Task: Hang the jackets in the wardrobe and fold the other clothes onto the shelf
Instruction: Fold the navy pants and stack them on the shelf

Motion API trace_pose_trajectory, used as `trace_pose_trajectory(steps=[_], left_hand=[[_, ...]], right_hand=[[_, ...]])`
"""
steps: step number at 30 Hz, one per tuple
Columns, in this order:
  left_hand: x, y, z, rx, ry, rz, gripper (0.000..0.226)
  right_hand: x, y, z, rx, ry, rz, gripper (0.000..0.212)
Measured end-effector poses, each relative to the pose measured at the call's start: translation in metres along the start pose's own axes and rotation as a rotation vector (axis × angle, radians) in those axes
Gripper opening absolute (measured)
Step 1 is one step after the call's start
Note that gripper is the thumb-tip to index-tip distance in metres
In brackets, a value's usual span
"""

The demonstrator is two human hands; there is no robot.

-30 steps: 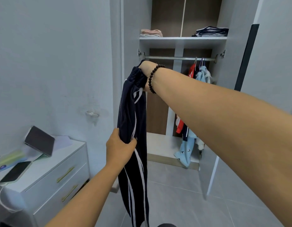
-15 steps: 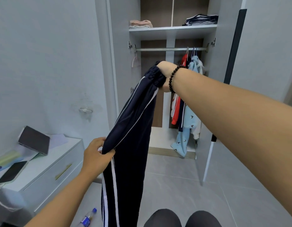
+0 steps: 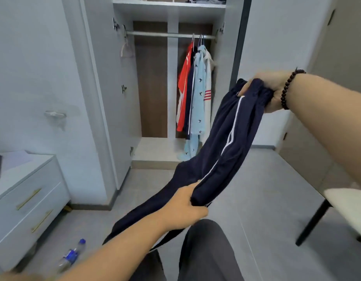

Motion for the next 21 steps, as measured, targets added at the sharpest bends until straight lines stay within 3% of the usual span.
trace_pose_trajectory(steps=[2,4,6,8,11,16,21], left_hand=[[-0.008,0.001,-0.032,0.008,-0.038,0.022,0.048],[-0.017,0.001,-0.061,0.023,-0.099,0.097,0.083],[-0.028,0.007,-0.090,-0.018,-0.159,0.124,0.094],[-0.037,0.018,-0.113,-0.045,-0.167,0.050,0.080],[-0.048,0.035,-0.139,-0.055,-0.178,-0.067,0.024],[-0.060,0.020,-0.151,-0.094,-0.272,-0.124,0.019],[-0.054,-0.035,-0.103,0.040,-0.279,0.038,0.017]], right_hand=[[0.009,0.018,0.029,0.042,0.061,-0.027,0.026],[0.018,0.032,0.048,0.102,0.101,-0.057,0.019],[0.025,0.040,0.062,0.165,0.145,-0.083,0.012],[0.031,0.041,0.073,0.227,0.194,-0.098,0.010],[0.041,0.038,0.086,0.271,0.275,-0.129,0.006],[0.041,0.042,0.085,0.317,0.303,-0.124,0.014],[0.018,0.053,0.058,0.335,0.244,-0.099,0.012]])
Point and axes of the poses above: each hand's wrist, its own x-axis away from the middle knuckle, its own z-axis out of the back of the hand, y = z × x, the point moved 1 cm from there along -x, towards the middle knuckle, and after that the axes turned 10 degrees about -x, right-handed, at the moved point
